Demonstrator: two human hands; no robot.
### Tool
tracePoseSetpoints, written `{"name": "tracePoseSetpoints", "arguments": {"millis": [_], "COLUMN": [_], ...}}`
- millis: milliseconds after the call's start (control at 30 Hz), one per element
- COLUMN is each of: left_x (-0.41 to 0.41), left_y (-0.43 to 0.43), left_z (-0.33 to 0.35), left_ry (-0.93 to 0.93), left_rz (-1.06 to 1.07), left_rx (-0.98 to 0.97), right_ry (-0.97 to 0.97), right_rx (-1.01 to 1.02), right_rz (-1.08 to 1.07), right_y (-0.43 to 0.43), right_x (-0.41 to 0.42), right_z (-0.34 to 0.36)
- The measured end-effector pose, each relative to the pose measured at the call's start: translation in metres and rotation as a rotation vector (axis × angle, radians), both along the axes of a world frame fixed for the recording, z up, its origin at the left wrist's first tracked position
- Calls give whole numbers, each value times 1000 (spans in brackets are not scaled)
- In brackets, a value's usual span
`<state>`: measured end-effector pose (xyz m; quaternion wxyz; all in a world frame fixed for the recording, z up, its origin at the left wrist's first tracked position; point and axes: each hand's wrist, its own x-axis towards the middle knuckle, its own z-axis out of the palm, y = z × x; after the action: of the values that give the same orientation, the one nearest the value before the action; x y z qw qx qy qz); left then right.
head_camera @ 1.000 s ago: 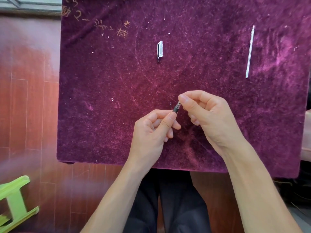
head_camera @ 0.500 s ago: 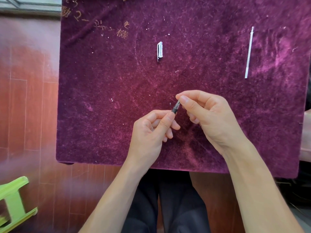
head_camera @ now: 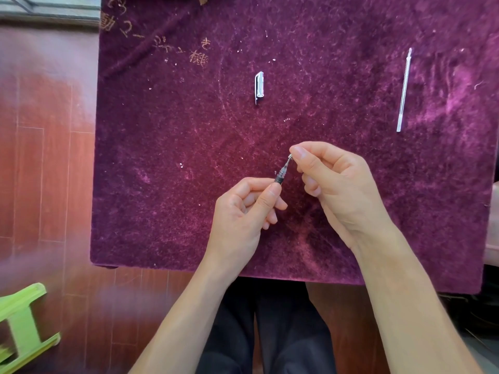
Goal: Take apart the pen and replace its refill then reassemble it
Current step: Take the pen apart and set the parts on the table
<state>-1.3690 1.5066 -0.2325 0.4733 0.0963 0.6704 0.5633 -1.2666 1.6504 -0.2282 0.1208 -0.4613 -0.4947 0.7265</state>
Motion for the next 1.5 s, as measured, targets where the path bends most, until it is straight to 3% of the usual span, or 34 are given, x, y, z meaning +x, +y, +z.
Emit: {"name": "tracePoseSetpoints", "arguments": {"millis": [367,500,667,833,1500], "left_x": [-15,-21,-30,-36,-35], "left_y": [17,22,27,30,31], "left_z": [-5,-7,-9,-9,-11], "left_ry": [-43,-58,-88,-119,-141], "left_rz": [59,83,125,149,178], "left_rx": [-13,-22,-13,-3,-18], "right_ry": [-44,-118,-262,-306,-379], "right_rx": [132,297,649,823,963], "right_rz": [-95,-66,96,202,270], "right_y": [30,49,63,66,61], "right_x": [-33,-56,-81,-95,-99], "right_z": [-11,-17,-23,-24,-31]}}
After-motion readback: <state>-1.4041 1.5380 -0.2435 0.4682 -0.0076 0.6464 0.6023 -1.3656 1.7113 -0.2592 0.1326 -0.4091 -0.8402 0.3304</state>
